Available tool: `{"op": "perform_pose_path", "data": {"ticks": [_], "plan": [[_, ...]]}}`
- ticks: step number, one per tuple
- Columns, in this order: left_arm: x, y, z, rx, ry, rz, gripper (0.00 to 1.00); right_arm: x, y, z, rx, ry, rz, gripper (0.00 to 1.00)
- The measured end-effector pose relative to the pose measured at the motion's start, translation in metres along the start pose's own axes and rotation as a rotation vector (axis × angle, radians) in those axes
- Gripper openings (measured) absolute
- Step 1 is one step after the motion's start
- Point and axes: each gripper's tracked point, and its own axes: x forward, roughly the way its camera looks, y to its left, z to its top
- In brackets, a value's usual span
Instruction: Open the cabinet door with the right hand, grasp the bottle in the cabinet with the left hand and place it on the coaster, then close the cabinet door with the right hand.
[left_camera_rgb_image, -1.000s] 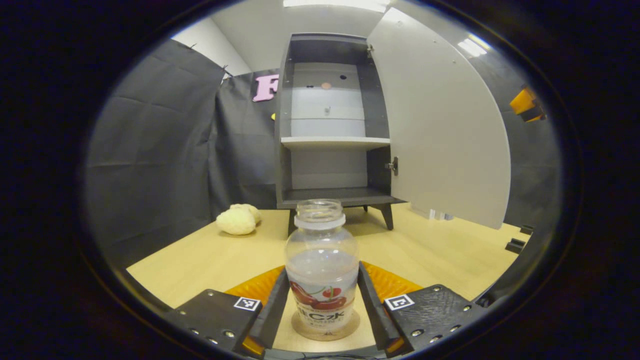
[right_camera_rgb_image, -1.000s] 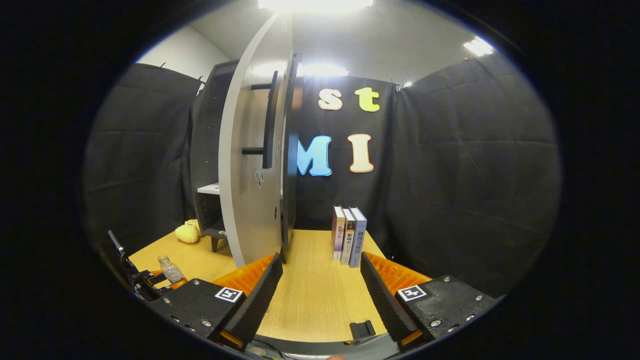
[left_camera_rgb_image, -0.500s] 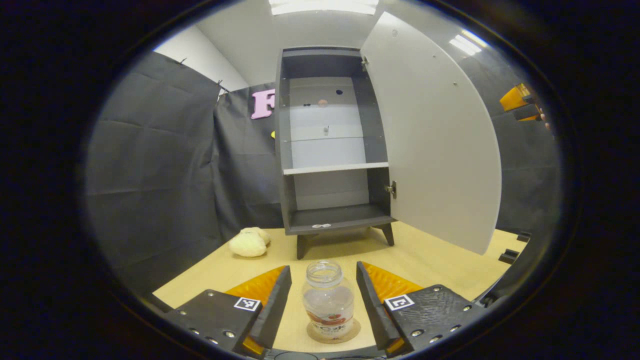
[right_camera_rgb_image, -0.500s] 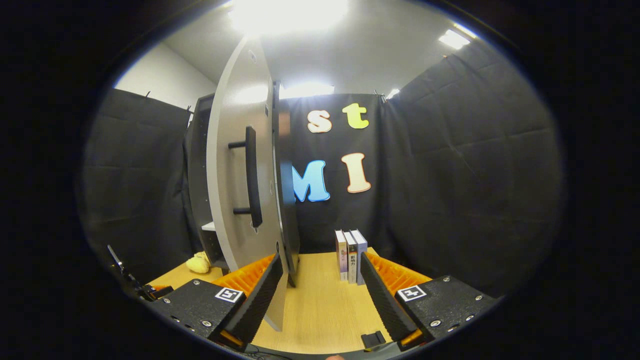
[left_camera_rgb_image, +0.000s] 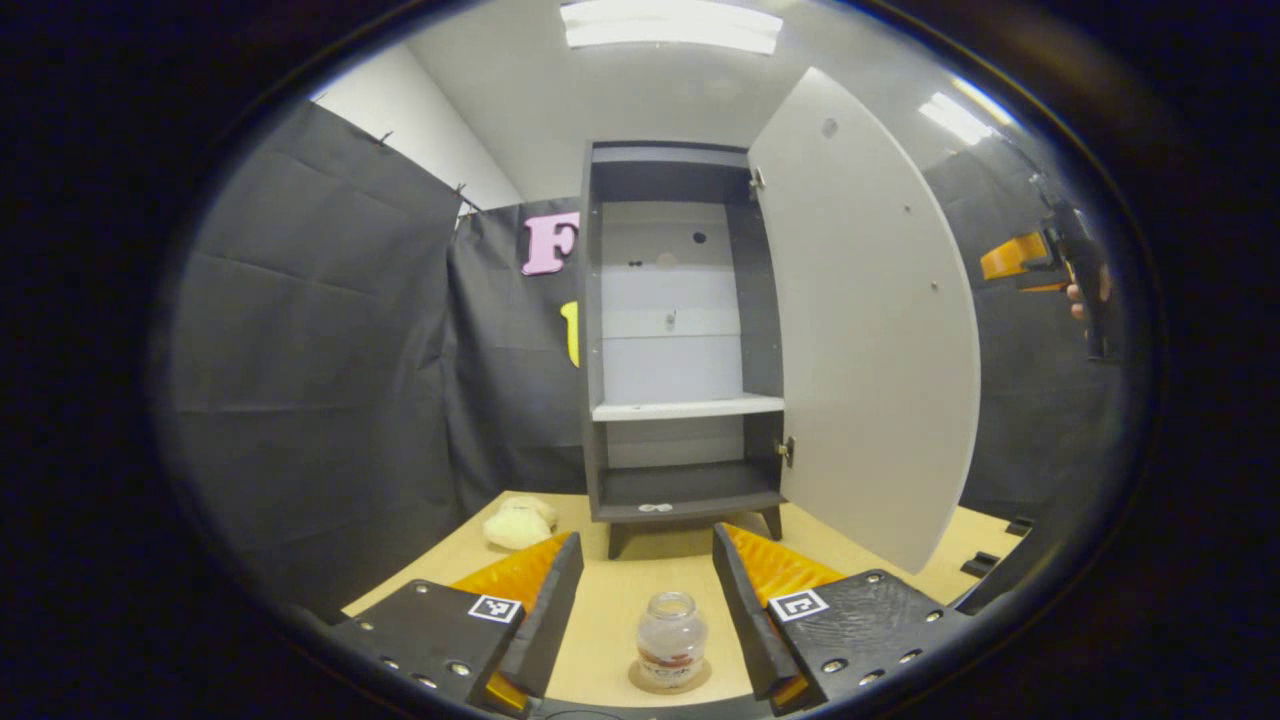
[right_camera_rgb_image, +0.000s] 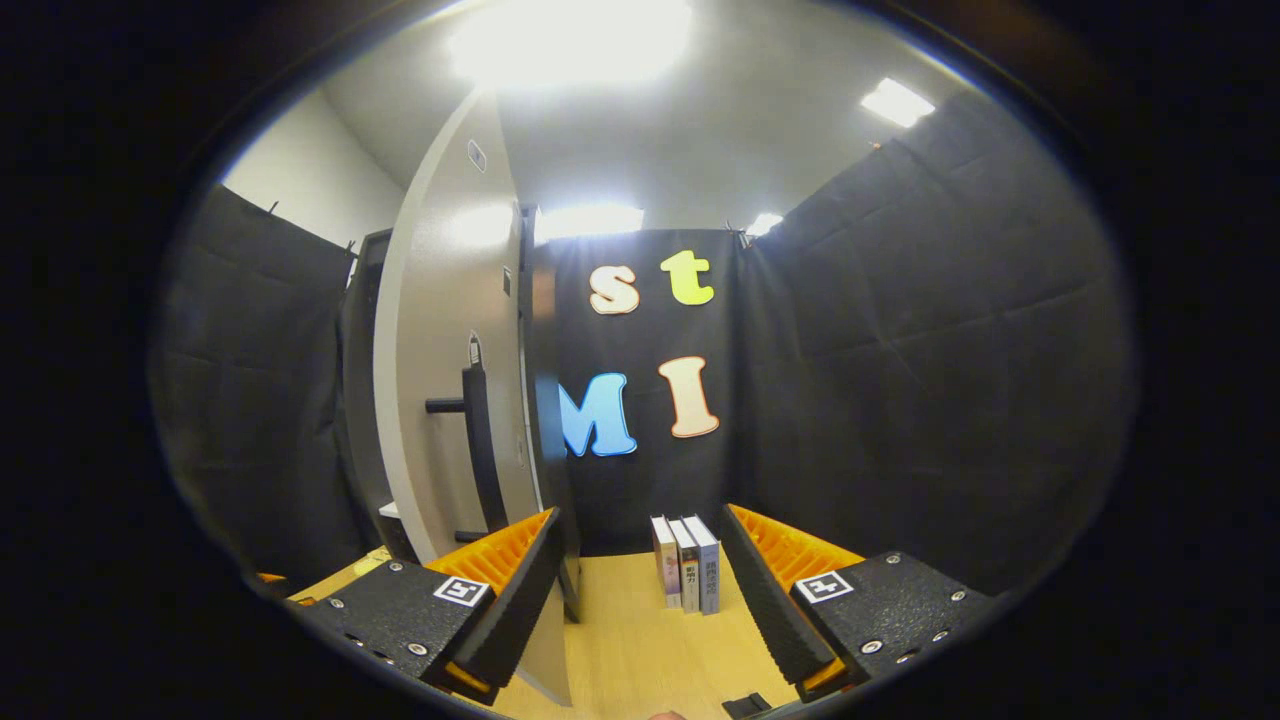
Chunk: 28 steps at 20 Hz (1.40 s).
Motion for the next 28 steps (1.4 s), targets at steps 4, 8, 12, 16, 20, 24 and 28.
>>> {"op": "perform_pose_path", "data": {"ticks": [4,8,12,16,20,24,28], "plan": [[-0.007,0.054,0.032,0.002,-0.042,0.038,0.74,0.02,0.02,0.004,-0.032,0.011,-0.055,0.95],[-0.003,0.107,0.038,-0.007,-0.059,0.074,0.74,0.016,0.035,0.005,-0.087,0.009,-0.097,0.89],[0.008,0.142,0.035,-0.027,-0.056,0.076,0.74,0.007,0.061,0.005,-0.077,0.008,-0.099,0.89],[0.02,0.161,0.029,-0.026,-0.051,0.052,0.74,-0.003,0.093,0.002,-0.075,0.009,-0.092,0.89],[0.034,0.175,0.023,-0.03,-0.048,0.028,0.75,-0.006,0.127,0.001,-0.076,0.002,-0.072,0.89],[0.039,0.196,0.022,-0.018,-0.051,0.027,0.74,-0.003,0.156,-0.002,-0.065,0.0,-0.067,0.89],[0.042,0.226,0.015,-0.025,-0.044,0.052,0.74,0.005,0.191,-0.004,-0.065,-0.009,-0.025,0.89]]}}
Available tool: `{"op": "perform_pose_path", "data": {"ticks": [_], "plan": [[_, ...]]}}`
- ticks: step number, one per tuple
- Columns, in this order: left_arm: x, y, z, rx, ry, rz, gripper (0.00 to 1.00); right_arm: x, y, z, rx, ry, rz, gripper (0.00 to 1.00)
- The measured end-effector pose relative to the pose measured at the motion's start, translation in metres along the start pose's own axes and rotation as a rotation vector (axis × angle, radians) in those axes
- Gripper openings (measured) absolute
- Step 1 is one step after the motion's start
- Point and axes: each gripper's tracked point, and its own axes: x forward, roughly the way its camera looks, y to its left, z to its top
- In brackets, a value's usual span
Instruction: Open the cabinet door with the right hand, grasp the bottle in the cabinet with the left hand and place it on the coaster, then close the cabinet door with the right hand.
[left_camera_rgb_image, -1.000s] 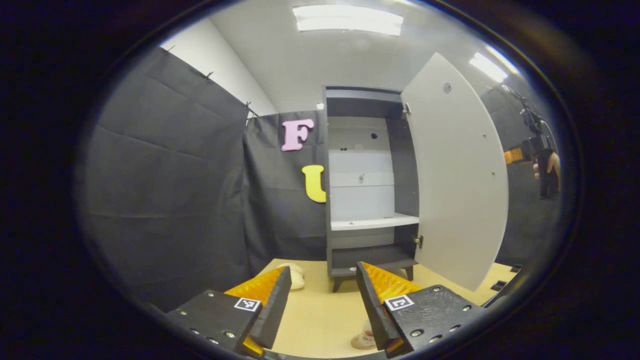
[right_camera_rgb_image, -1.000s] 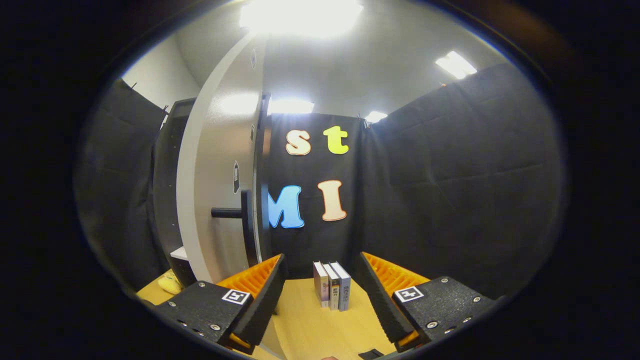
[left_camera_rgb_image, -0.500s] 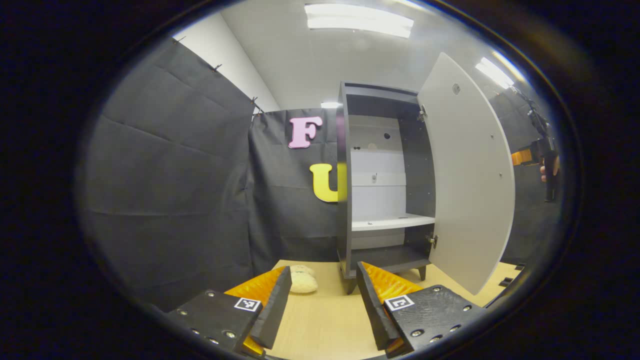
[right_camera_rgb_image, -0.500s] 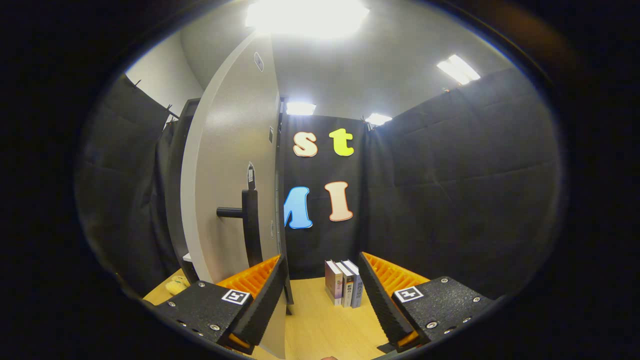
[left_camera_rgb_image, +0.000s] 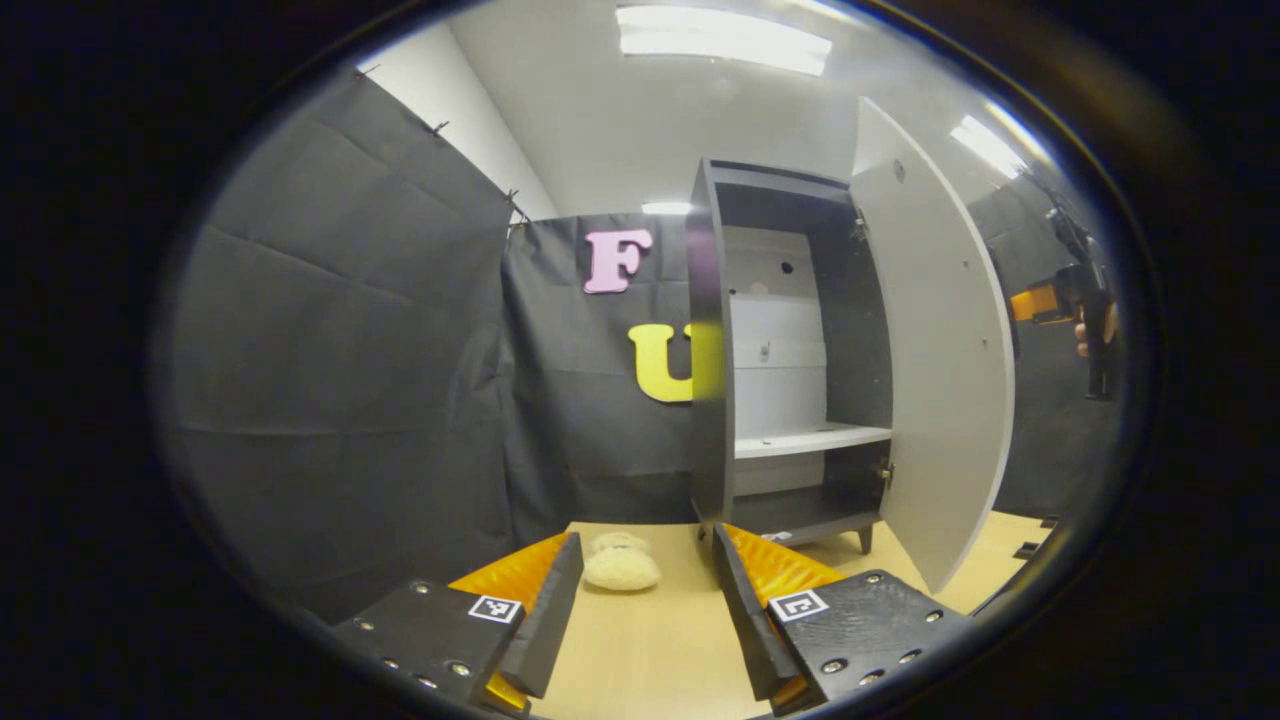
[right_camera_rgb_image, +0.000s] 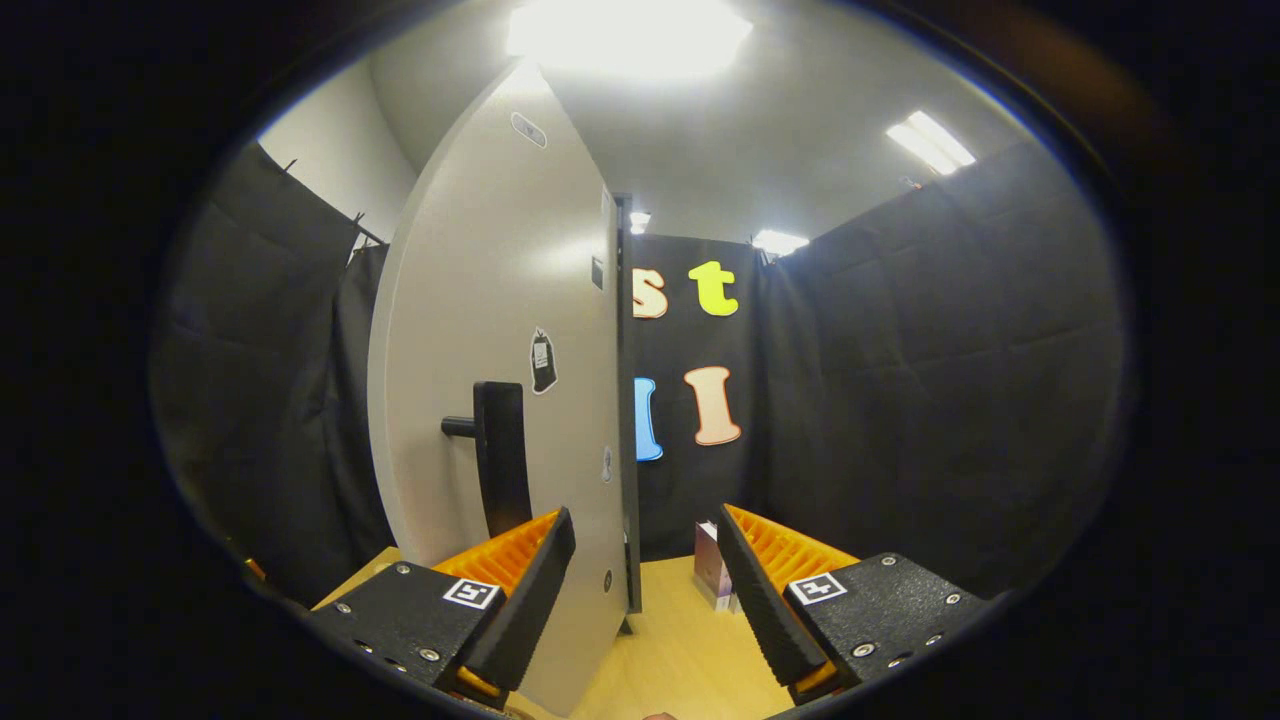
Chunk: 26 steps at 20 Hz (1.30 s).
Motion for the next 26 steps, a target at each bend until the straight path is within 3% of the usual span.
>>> {"op": "perform_pose_path", "data": {"ticks": [7,13,20,21,26], "plan": [[-0.001,0.041,-0.004,-0.001,0.01,0.039,0.74,0.017,0.066,-0.003,0.012,-0.004,0.078,0.9],[0.0,0.045,-0.005,-0.01,0.021,0.04,0.74,0.024,0.097,-0.017,0.011,0.029,0.122,0.92],[0.008,0.016,0.006,-0.02,0.013,0.019,0.7,0.013,0.081,-0.016,0.009,0.013,0.149,0.92],[0.01,0.007,0.009,-0.021,0.013,0.018,0.74,0.012,0.074,-0.016,0.015,0.016,0.155,0.92],[0.015,-0.044,0.023,-0.024,0.014,-0.005,0.74,0.005,0.039,-0.017,0.027,0.017,0.183,0.93]]}}
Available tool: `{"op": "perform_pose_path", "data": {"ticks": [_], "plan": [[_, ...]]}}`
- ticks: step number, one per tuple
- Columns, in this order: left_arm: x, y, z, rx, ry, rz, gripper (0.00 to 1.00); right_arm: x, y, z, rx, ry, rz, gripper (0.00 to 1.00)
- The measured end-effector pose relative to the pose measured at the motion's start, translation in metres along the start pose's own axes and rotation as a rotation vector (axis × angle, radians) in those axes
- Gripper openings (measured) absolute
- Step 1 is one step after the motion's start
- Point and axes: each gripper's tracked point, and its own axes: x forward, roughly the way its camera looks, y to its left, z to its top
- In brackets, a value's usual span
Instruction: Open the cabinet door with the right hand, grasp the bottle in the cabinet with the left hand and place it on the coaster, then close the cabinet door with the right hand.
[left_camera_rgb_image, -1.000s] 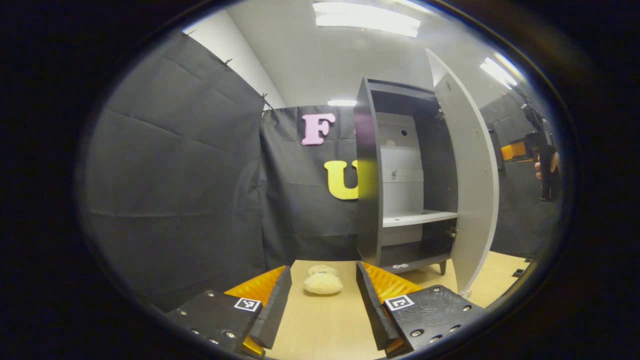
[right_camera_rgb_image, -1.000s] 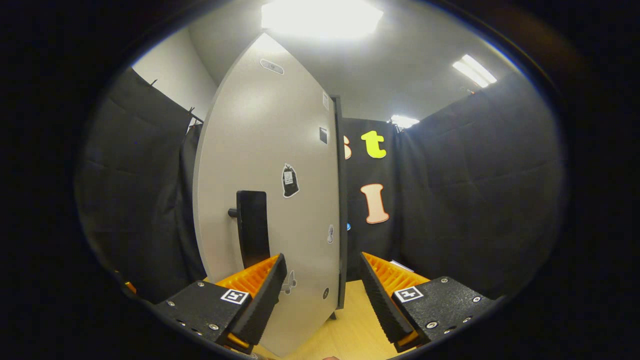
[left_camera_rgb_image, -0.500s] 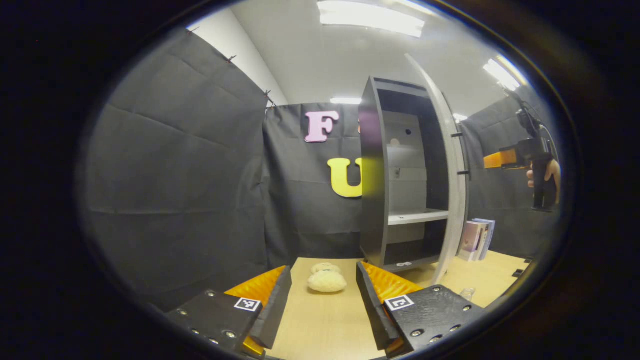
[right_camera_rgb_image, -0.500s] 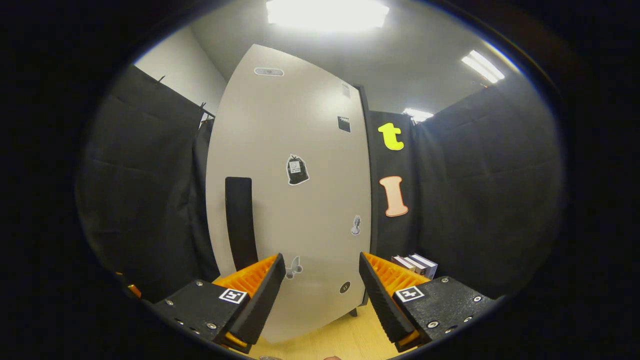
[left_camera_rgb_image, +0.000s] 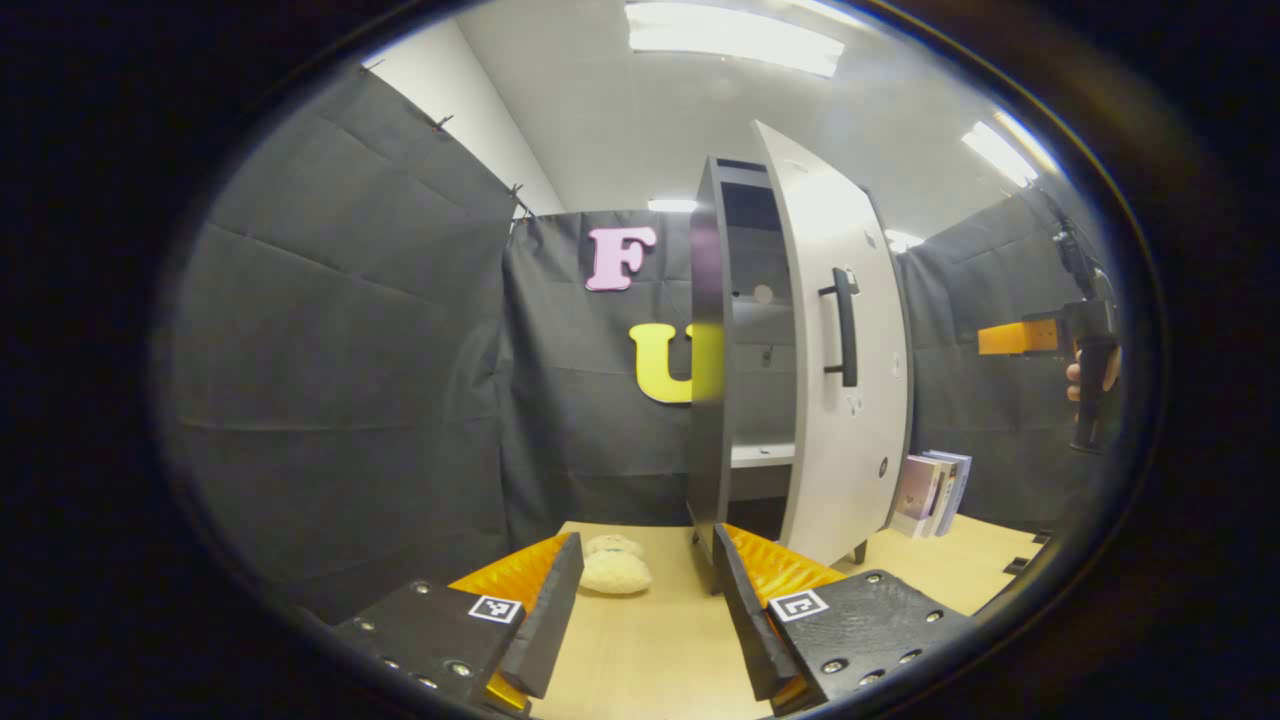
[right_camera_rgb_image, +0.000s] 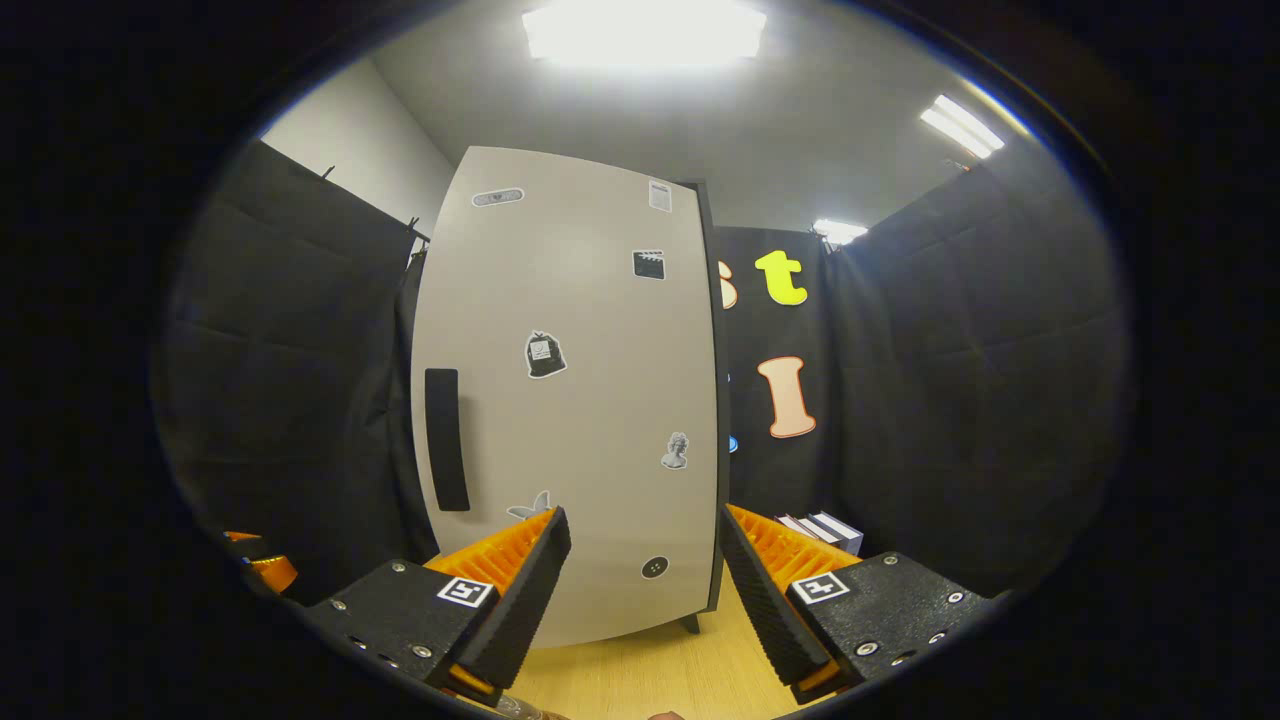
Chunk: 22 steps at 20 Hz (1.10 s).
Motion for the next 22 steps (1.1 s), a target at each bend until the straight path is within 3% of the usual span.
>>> {"op": "perform_pose_path", "data": {"ticks": [9,13,14,21,22], "plan": [[0.005,-0.076,0.031,-0.042,-0.016,-0.031,0.74,-0.021,-0.052,-0.007,-0.004,-0.01,0.054,0.93],[0.009,-0.089,0.038,-0.033,-0.02,-0.022,0.74,-0.025,-0.069,-0.014,0.012,-0.012,0.065,0.93],[0.009,-0.091,0.038,-0.031,-0.019,-0.019,0.78,-0.025,-0.074,-0.015,0.014,-0.015,0.064,0.93],[0.013,-0.094,0.038,-0.027,-0.006,-0.02,0.78,-0.027,-0.087,-0.017,0.043,-0.033,0.064,0.93],[0.012,-0.093,0.039,-0.026,-0.008,-0.019,0.74,-0.027,-0.088,-0.017,0.04,-0.034,0.061,0.93]]}}
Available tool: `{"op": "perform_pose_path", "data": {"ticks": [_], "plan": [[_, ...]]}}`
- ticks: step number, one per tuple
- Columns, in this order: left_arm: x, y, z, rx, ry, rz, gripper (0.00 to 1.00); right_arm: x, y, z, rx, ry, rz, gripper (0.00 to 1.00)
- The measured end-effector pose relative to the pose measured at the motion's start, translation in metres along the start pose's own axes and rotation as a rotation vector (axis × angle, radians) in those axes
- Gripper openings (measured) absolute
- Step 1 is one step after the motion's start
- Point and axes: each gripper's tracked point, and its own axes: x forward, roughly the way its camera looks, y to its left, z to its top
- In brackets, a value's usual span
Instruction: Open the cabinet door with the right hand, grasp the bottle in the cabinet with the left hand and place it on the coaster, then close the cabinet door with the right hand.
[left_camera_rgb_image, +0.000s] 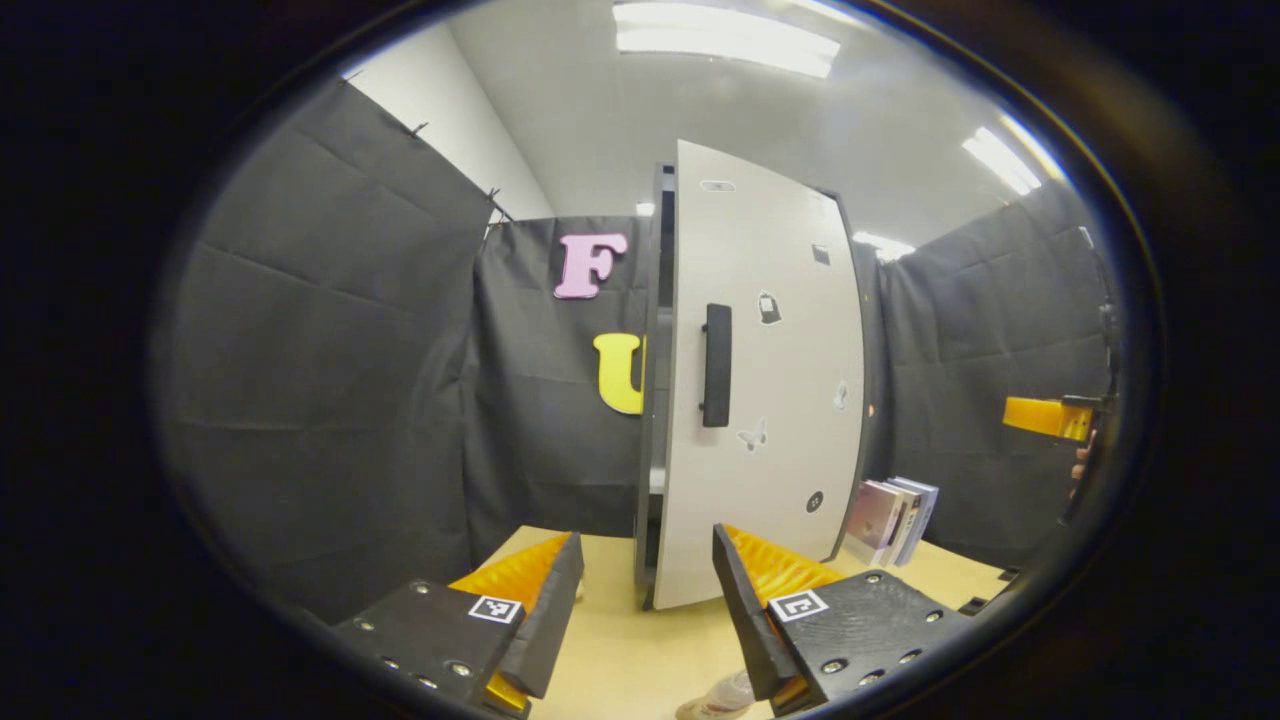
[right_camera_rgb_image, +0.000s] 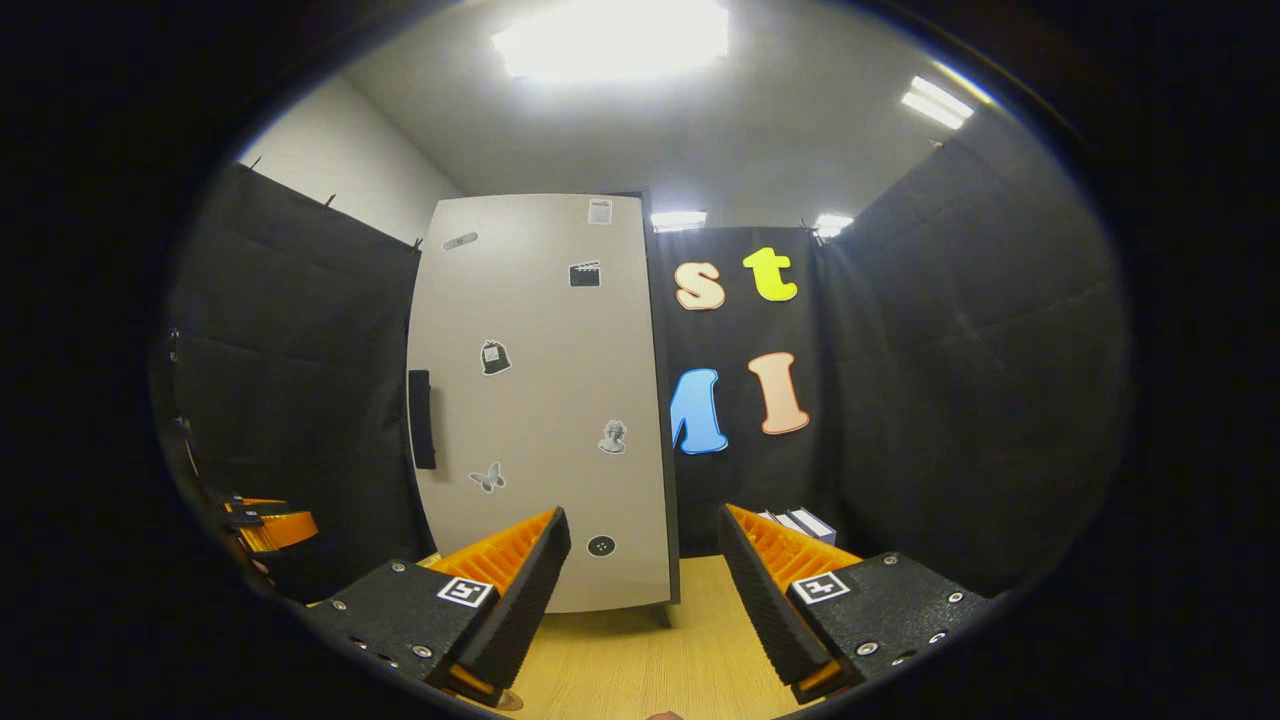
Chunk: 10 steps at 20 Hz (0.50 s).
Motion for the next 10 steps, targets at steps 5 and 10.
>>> {"op": "perform_pose_path", "data": {"ticks": [5,10], "plan": [[-0.0033,-0.0052,0.0031,0.022,-0.008,0.002,0.74,-0.0006,-0.0038,-0.0044,0.001,0.008,-0.002,0.93],[-0.0034,-0.0053,0.0053,0.017,-0.006,-0.005,0.74,-0.0022,-0.0079,-0.0046,0.004,0.007,-0.011,0.93]]}}
